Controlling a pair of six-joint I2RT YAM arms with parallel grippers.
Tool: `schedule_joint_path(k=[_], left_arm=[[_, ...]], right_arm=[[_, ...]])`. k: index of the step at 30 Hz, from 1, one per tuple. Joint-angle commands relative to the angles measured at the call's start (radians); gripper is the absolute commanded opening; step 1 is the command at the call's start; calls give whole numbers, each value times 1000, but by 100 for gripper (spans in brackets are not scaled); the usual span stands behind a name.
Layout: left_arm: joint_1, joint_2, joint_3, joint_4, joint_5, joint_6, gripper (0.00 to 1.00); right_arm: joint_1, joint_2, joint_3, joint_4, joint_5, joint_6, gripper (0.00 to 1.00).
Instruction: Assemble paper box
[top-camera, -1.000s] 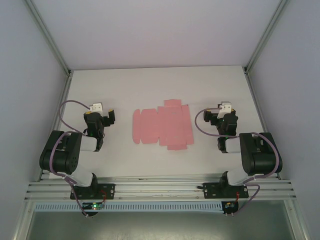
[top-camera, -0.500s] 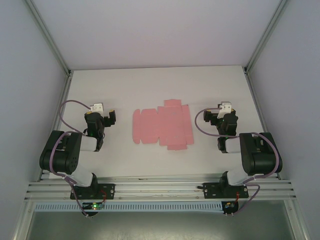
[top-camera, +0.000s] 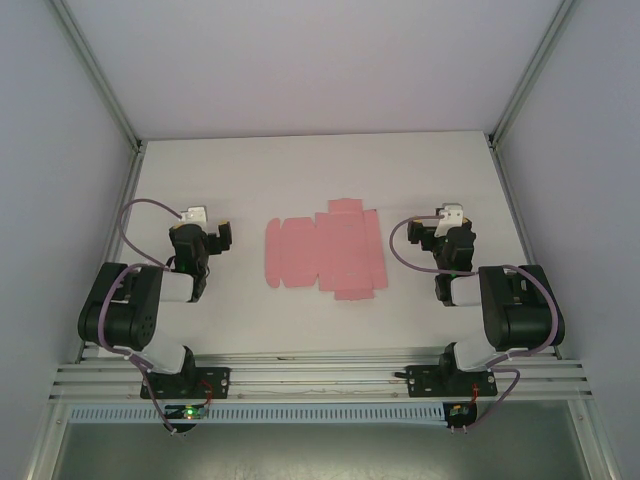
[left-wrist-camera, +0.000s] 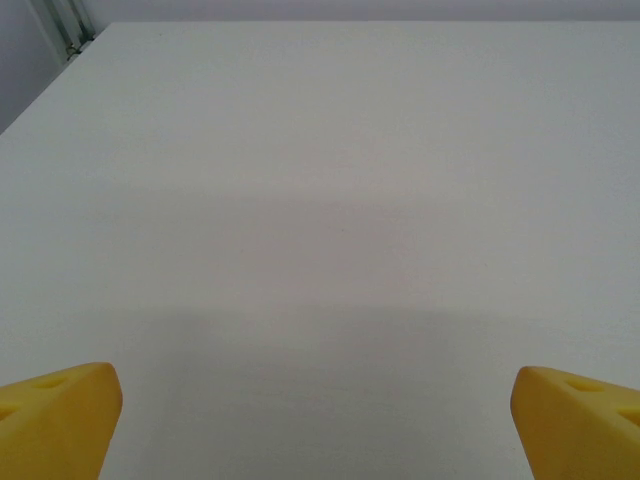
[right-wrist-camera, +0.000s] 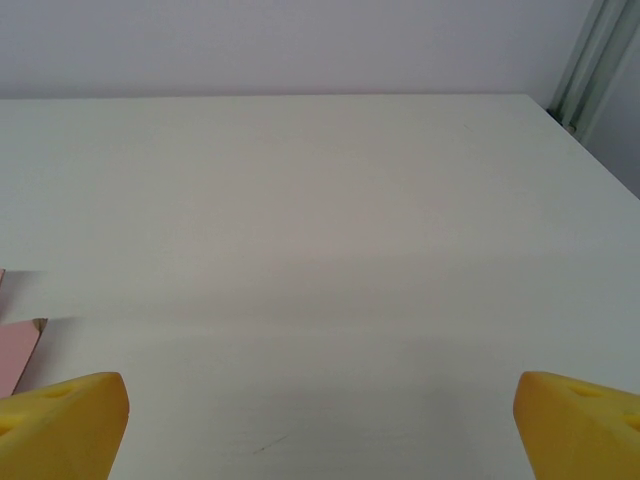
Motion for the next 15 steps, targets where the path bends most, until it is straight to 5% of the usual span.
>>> schedule_joint_path(k=[1, 8, 15], left_arm=[[18, -151, 81, -219, -9, -4, 100], [7, -391, 179, -605, 118, -222, 100], [-71, -383, 263, -846, 230, -474, 100]], right_arm=[[19, -81, 35, -67, 59, 0, 98], [118, -306, 254, -658, 204, 103, 98], [282, -367, 382, -973, 134, 297, 98]])
